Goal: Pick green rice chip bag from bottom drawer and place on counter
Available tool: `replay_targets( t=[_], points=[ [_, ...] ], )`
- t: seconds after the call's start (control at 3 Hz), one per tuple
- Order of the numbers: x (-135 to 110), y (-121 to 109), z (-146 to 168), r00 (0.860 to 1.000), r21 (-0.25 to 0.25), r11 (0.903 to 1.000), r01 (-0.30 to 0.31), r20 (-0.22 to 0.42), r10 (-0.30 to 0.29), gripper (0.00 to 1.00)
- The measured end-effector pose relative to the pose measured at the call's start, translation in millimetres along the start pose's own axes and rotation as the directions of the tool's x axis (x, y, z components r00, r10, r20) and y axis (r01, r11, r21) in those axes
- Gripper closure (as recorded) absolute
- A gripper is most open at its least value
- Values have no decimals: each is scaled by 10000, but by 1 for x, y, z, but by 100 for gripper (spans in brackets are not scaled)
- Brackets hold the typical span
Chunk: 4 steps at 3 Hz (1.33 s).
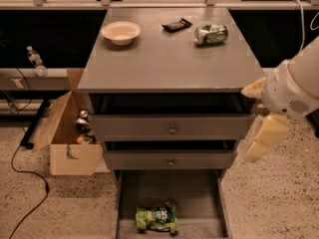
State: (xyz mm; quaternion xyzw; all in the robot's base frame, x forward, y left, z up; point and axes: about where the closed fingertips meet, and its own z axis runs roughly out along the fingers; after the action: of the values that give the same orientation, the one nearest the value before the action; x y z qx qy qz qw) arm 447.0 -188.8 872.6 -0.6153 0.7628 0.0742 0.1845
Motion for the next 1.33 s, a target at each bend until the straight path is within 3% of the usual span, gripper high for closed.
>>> replay_targets(
  t=[0.33,0.67,1.33],
  points=[
    [2,12,58,9924,-697,9971,-301,1167,381,0],
    [-4,33,118,9775,-990,9903,-976,1774,1141,0],
    [2,35,131,9701,-1285,9856,-1096,2024,1342,0]
  ],
)
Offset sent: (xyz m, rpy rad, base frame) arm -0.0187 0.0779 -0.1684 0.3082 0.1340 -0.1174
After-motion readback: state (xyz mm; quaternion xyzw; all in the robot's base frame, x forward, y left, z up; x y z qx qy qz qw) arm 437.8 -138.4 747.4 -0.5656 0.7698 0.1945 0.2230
